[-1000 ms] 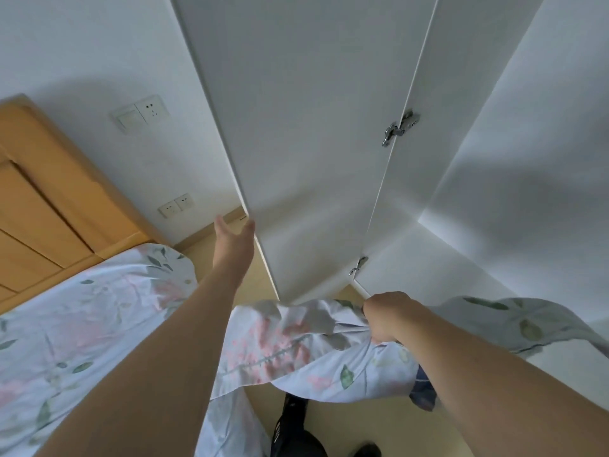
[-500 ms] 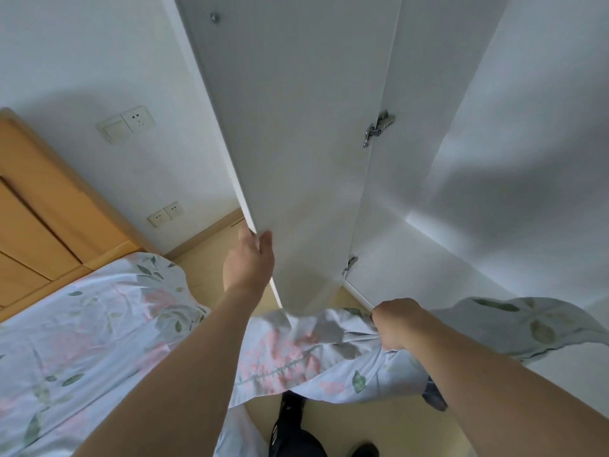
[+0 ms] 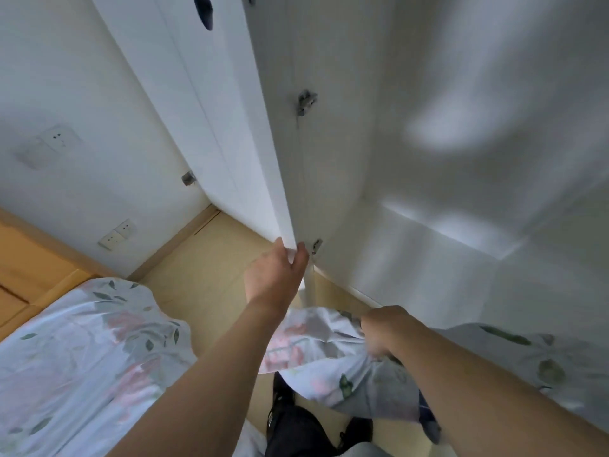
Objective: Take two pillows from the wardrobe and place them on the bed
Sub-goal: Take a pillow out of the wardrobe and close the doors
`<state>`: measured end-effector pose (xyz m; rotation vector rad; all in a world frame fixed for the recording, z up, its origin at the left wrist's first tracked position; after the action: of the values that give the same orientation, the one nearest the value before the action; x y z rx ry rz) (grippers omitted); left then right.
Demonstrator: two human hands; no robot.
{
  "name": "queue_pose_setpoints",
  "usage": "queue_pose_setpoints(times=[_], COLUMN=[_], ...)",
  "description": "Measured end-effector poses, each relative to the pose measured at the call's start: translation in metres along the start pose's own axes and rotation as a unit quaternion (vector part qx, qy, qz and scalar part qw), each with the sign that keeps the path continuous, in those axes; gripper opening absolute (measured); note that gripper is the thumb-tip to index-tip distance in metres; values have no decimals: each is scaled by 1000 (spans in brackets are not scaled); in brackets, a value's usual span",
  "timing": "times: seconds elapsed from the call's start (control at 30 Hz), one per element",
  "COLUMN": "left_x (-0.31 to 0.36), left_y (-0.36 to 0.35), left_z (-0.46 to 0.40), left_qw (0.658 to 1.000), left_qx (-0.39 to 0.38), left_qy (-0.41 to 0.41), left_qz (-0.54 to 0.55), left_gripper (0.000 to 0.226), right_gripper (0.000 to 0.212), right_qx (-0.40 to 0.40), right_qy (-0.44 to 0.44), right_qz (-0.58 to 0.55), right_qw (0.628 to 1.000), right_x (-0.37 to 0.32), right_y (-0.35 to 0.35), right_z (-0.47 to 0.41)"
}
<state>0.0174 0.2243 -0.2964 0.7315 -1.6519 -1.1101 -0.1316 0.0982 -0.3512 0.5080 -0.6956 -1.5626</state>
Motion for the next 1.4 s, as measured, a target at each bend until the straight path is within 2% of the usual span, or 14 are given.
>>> queue_pose_setpoints(times=[0.17, 0.37, 0.57, 0.73, 0.97, 1.1, 1.2, 1.4], left_x=[70, 156, 189, 208, 233, 243, 246, 250], left_y=[-24, -51, -66, -75, -88, -96, -104, -118], left_z=[2, -10, -29, -42, -76, -93, -105, -121], left_qw=[996, 992, 989, 982, 963, 948, 935, 903], left_qx=[-50, -91, -121, -157, -198, -214, -223, -248], left_qy=[-48, -72, -61, -86, -179, -234, -276, -351], left_qz=[48, 48, 59, 55, 36, 21, 5, -18], left_gripper=[47, 43, 37, 46, 59, 56, 63, 56], right_gripper=[39, 52, 41, 41, 40, 37, 38, 44], right_qx=[-7, -11, 1, -12, -63, -70, -74, -92], right_qy=[-41, -82, -110, -140, -183, -213, -234, -271], right_qz=[-82, -169, -211, -226, -255, -269, -293, -343], right_qw=[996, 982, 971, 964, 947, 937, 924, 895], right_x=[22, 53, 76, 91, 105, 108, 109, 107], right_y=[-23, -41, -35, -22, -4, 7, 11, 16], right_z=[15, 31, 36, 28, 8, -8, -19, -35])
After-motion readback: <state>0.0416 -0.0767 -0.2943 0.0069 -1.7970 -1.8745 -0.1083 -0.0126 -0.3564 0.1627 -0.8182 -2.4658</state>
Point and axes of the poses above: each hand's wrist, its own z-axis away from the middle knuckle, its own y-axis out of the back of the hand, x = y × z, the point moved 4 cm from there along -z, towards the middle knuckle, and after that the axes turned 2 degrees about x, right-handed, at the moved point
